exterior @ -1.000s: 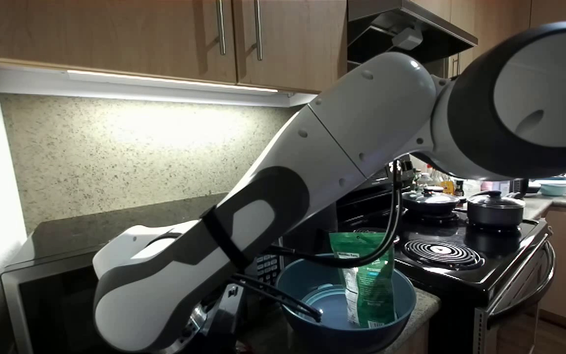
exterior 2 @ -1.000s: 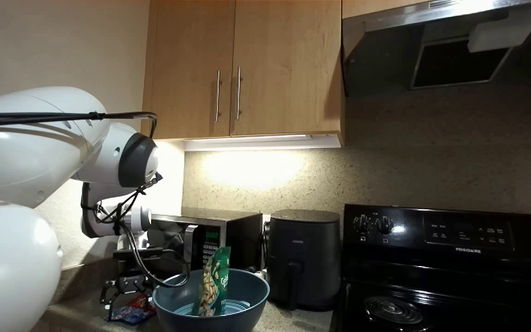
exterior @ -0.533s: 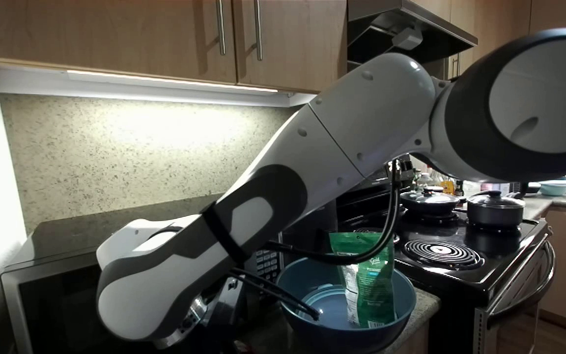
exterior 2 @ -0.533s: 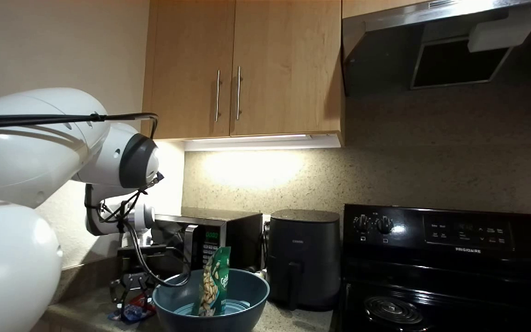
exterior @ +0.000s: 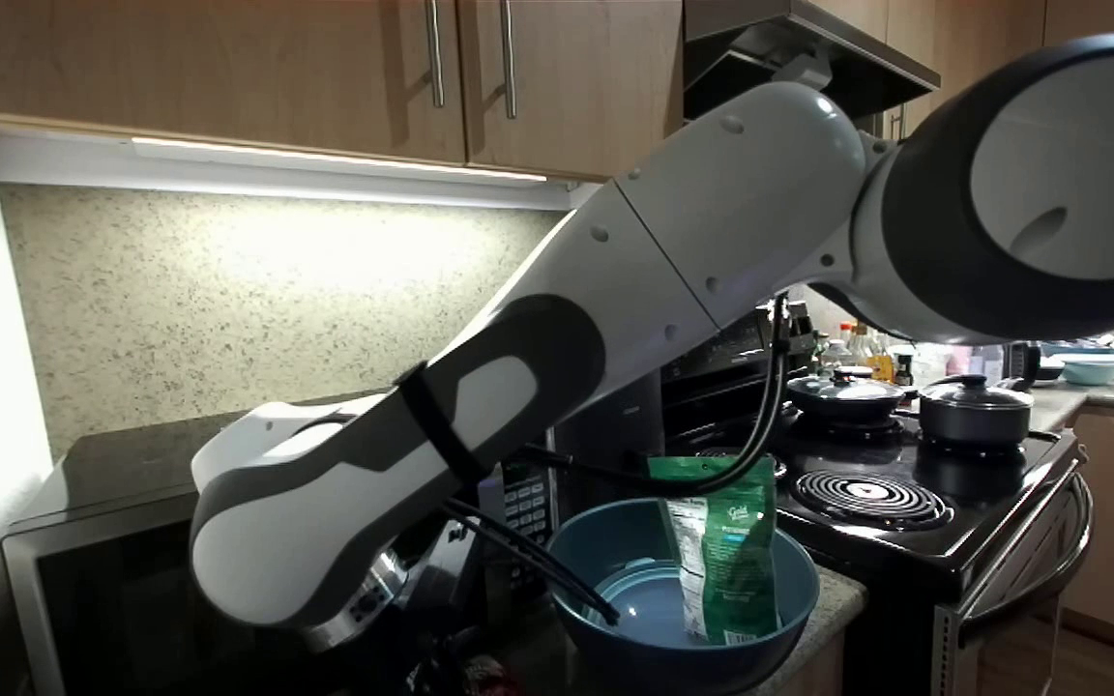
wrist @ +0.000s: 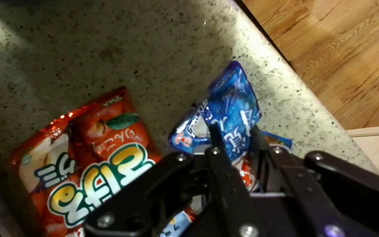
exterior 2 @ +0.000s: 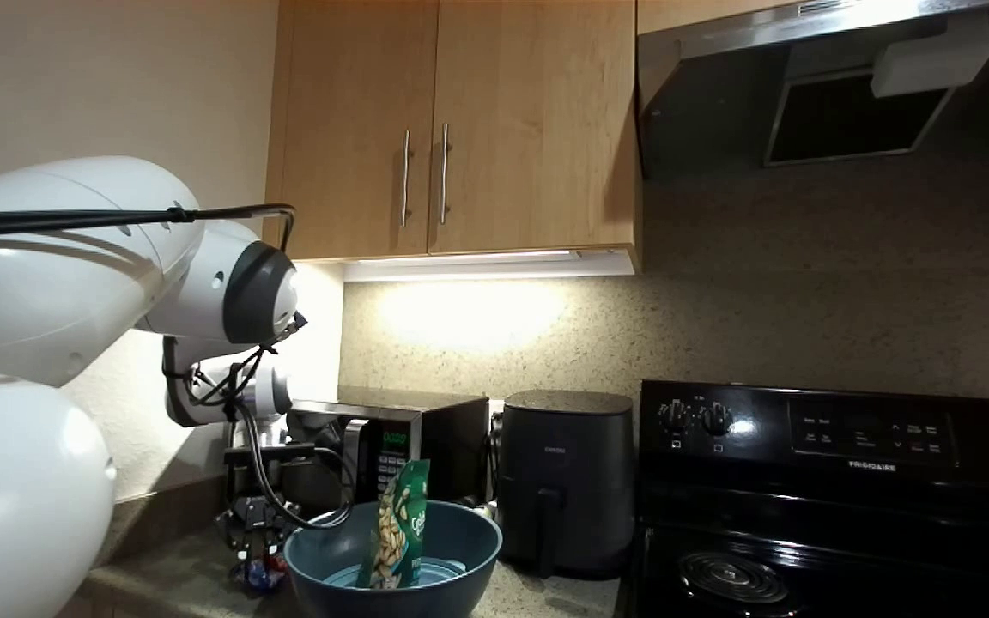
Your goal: Pick up the three sachets from the countertop and put them in the blue dish.
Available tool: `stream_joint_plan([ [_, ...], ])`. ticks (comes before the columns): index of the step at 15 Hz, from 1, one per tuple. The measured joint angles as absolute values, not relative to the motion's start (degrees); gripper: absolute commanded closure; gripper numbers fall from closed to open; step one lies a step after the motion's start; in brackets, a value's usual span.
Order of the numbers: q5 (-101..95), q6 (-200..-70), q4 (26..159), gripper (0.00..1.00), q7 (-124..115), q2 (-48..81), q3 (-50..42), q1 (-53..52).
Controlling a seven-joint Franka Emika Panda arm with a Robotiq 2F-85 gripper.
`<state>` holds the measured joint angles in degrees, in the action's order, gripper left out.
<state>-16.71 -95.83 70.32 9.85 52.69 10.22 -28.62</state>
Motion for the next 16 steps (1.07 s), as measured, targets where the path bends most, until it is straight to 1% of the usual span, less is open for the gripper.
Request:
stream_joint_plan([
  [2, -16.6, -93.8, 70.2, 0.94, 9.8, 50.7, 10.2, -28.6],
  [3, -16.5, -92.5, 70.2, 0.93, 9.8, 49.3, 10.3, -28.6],
  [10, -16.3, -87.5, 72.3, 0.93, 7.0, 38.0, 9.9, -28.6],
  [16, -15.5, -87.2, 82.2, 0.94, -2.5, 28.3, 7.7, -27.2],
])
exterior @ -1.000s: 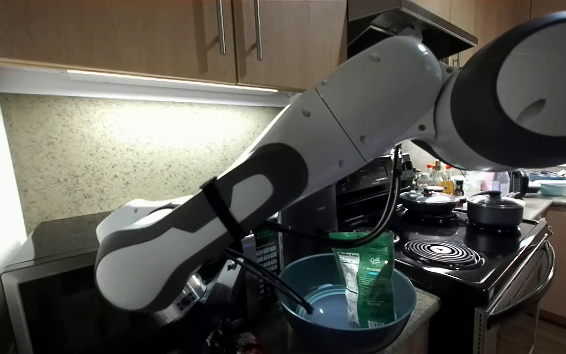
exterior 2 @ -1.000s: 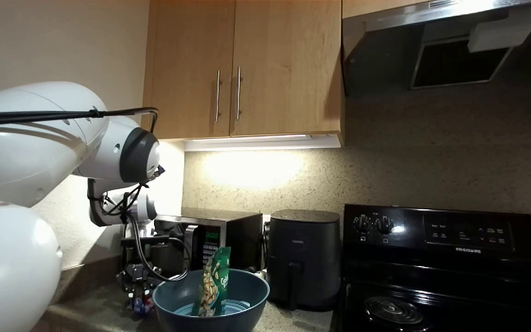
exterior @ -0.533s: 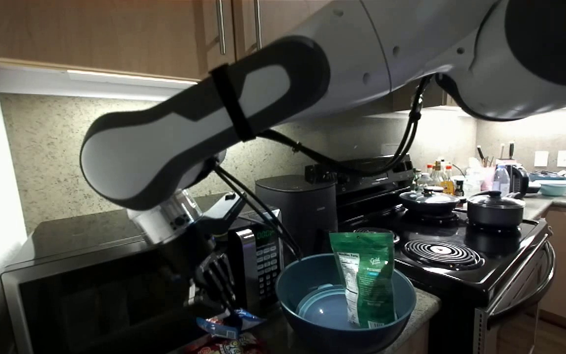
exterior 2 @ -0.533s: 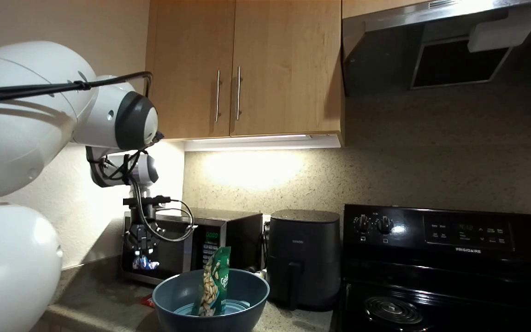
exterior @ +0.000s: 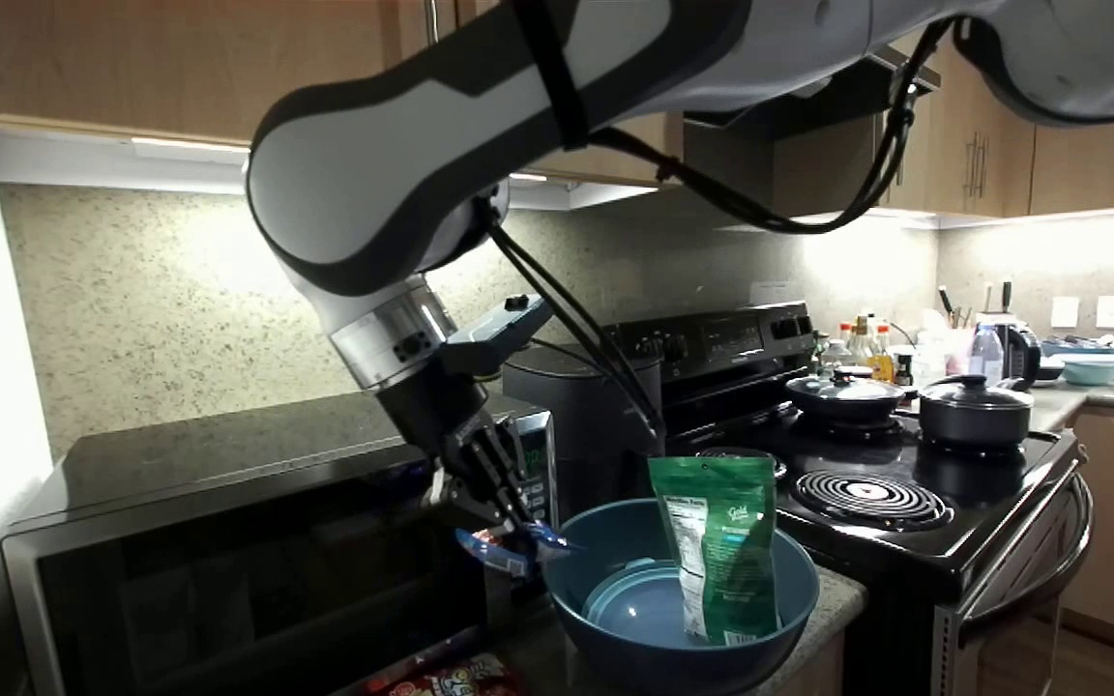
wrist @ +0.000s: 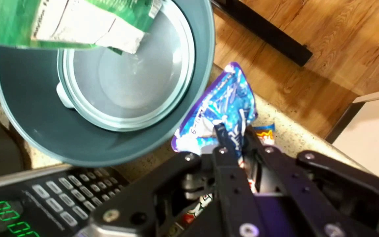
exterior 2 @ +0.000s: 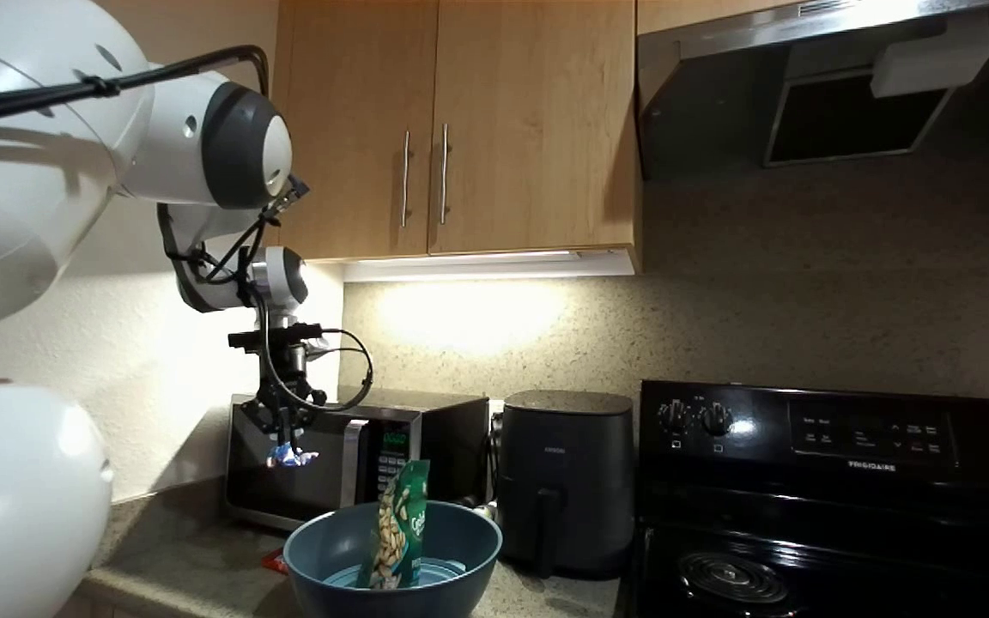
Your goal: Pick up the three sachets from the countertop and put them in the blue dish.
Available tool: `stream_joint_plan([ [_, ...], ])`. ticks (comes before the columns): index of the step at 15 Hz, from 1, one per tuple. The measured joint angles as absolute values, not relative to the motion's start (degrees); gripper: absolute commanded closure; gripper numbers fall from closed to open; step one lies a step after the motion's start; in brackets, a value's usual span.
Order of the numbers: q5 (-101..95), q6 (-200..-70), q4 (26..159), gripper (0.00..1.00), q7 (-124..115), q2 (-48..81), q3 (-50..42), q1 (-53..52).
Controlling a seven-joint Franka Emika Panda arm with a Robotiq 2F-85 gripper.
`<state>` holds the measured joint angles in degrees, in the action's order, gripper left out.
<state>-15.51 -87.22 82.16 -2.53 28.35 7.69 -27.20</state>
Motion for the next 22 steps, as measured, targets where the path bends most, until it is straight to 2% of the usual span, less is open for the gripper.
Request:
stream_joint_plan([
  [11, -15.3, -90.9, 106.3, 0.94, -31.0, 11.8, 7.8, -22.1],
  [21, -24.1, -115.9, 116.8, 0.94, -41.0, 10.8, 6.3, -16.6],
  [22, -24.1, -117.8, 116.9, 0.62, -41.0, 11.1, 6.1, -16.3],
])
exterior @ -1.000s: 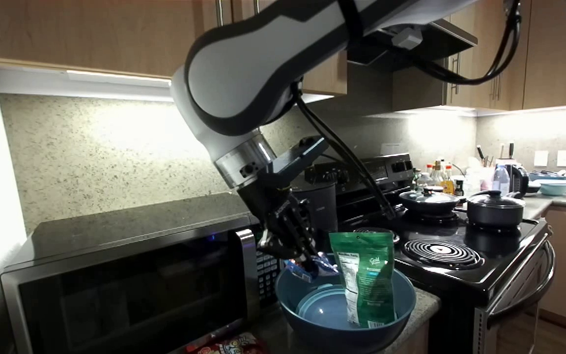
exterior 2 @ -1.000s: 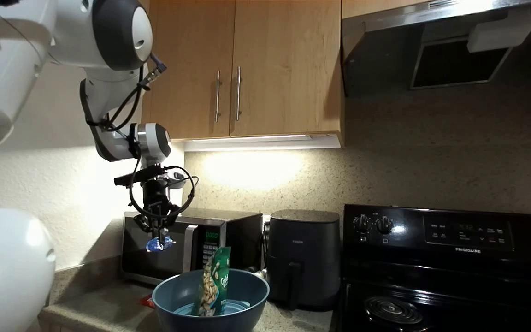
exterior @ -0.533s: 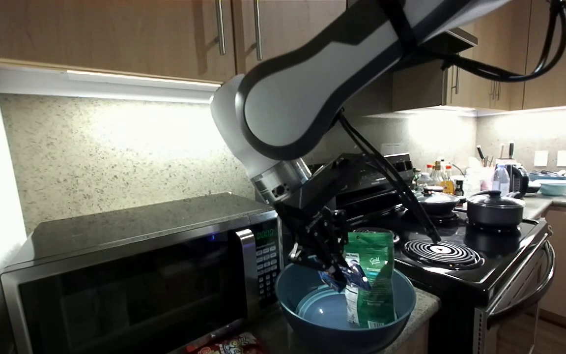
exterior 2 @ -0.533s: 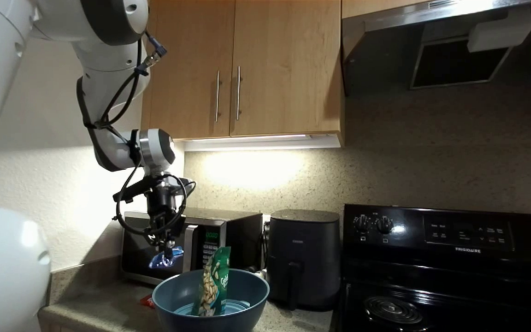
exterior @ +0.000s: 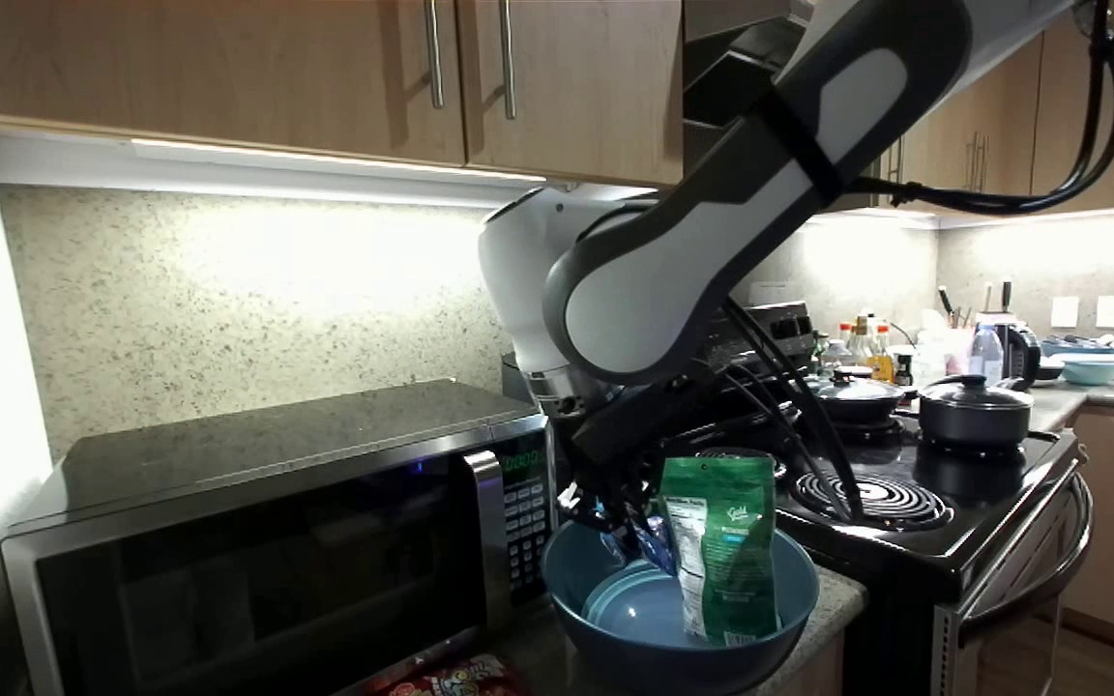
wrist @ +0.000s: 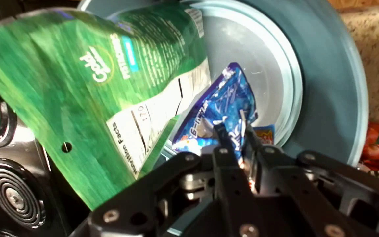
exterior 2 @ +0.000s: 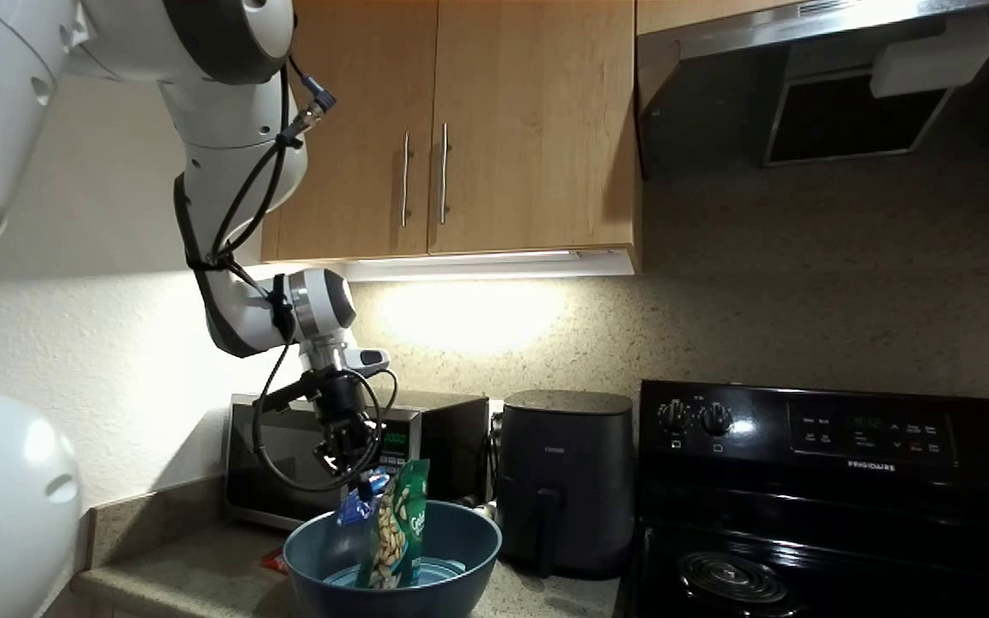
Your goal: Pick up the three sachets from the countertop and put them in the blue dish.
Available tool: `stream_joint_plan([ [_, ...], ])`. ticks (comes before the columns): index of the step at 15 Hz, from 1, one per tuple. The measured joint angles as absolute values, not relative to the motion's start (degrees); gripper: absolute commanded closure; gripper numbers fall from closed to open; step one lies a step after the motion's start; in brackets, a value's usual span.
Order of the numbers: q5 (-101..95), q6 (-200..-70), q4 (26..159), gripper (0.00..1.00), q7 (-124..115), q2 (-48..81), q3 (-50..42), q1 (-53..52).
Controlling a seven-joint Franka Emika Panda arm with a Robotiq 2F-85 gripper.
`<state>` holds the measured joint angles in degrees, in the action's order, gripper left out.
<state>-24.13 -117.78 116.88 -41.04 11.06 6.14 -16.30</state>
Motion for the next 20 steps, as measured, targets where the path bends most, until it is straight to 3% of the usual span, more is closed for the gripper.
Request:
stream_joint_plan([
  [2, -24.1, -120.3, 116.9, 0.56, -41.0, 11.7, 6.0, -15.9],
  [10, -23.5, -124.4, 116.9, 0.05, -40.8, 12.8, 6.1, -15.9],
  [12, -22.7, -124.7, 116.7, 0.00, -39.8, 12.8, 7.0, -16.1],
  [20, -19.4, -120.9, 112.3, 0.00, -26.2, 14.7, 12.5, -19.9],
])
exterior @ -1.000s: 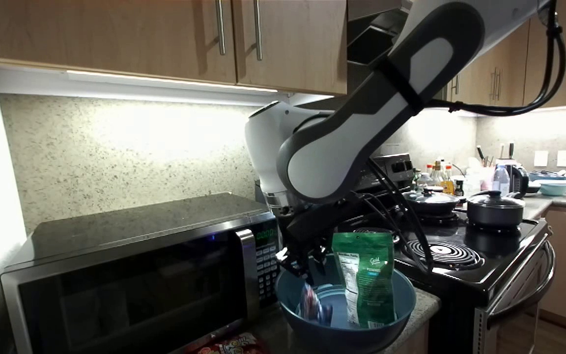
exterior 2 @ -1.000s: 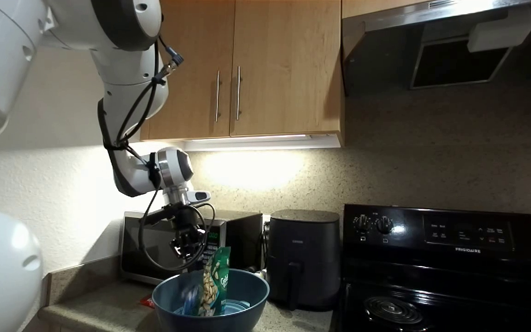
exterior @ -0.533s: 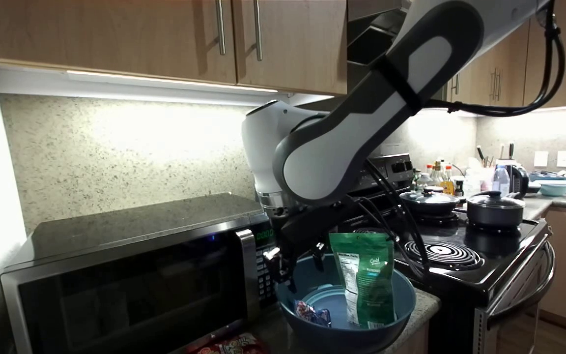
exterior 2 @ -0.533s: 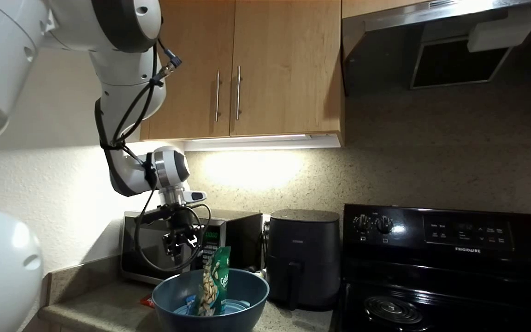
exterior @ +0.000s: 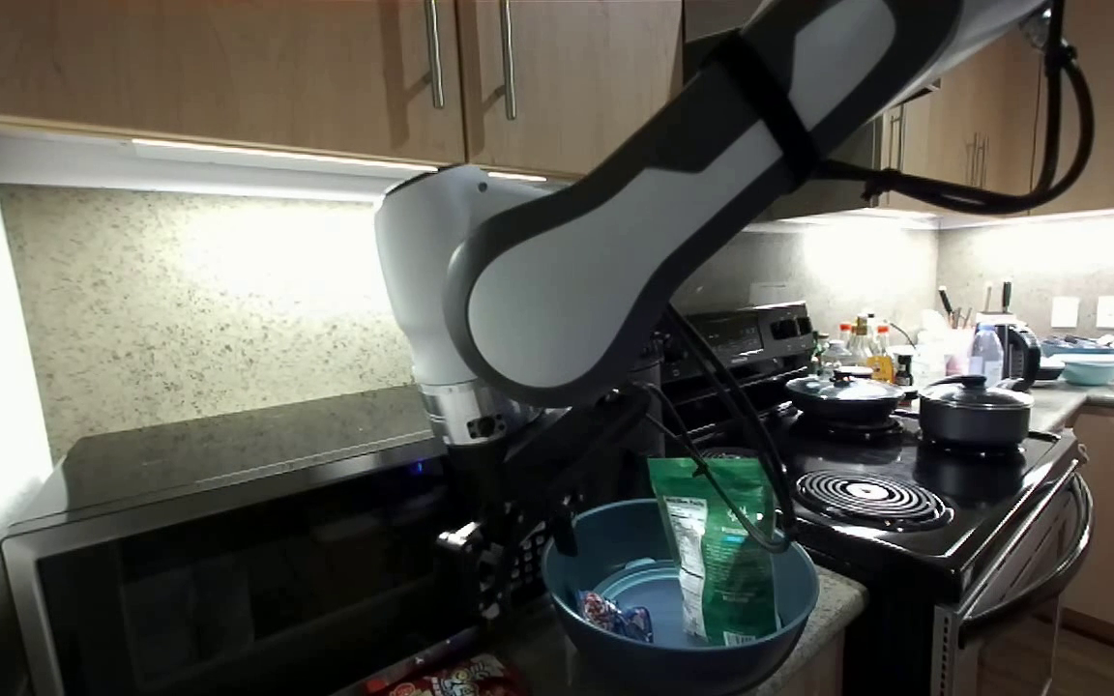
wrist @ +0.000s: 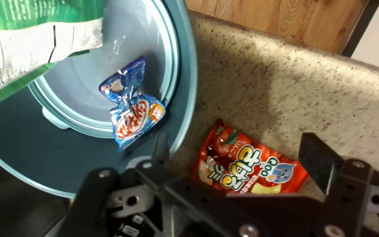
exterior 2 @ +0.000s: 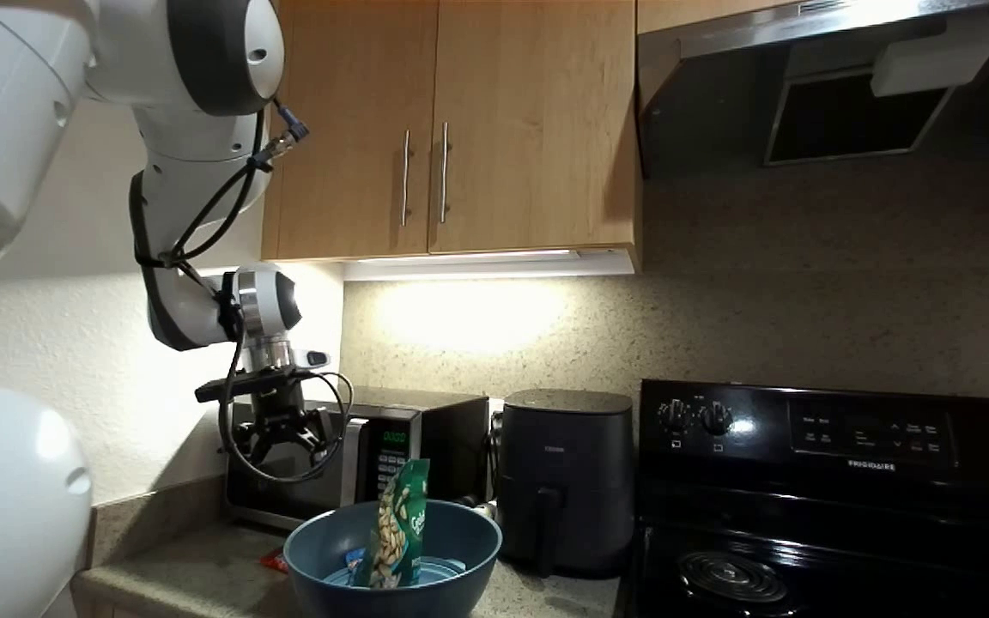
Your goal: Pick up the three sachets from the countertop and put them in the blue dish.
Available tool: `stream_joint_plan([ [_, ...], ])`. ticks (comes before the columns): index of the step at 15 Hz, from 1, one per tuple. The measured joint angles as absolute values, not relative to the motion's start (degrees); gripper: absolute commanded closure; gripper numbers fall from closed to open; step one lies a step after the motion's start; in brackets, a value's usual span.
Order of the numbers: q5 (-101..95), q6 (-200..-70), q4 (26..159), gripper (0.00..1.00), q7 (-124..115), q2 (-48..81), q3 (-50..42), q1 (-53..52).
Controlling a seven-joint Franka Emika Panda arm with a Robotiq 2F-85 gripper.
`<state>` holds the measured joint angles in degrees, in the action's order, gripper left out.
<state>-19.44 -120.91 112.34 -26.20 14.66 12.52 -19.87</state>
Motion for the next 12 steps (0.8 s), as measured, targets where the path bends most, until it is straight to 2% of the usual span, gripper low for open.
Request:
stream_joint_plan([
  [12, -18.5, -116.4, 97.8, 0.00, -8.7, 32.1, 13.1, -23.1],
])
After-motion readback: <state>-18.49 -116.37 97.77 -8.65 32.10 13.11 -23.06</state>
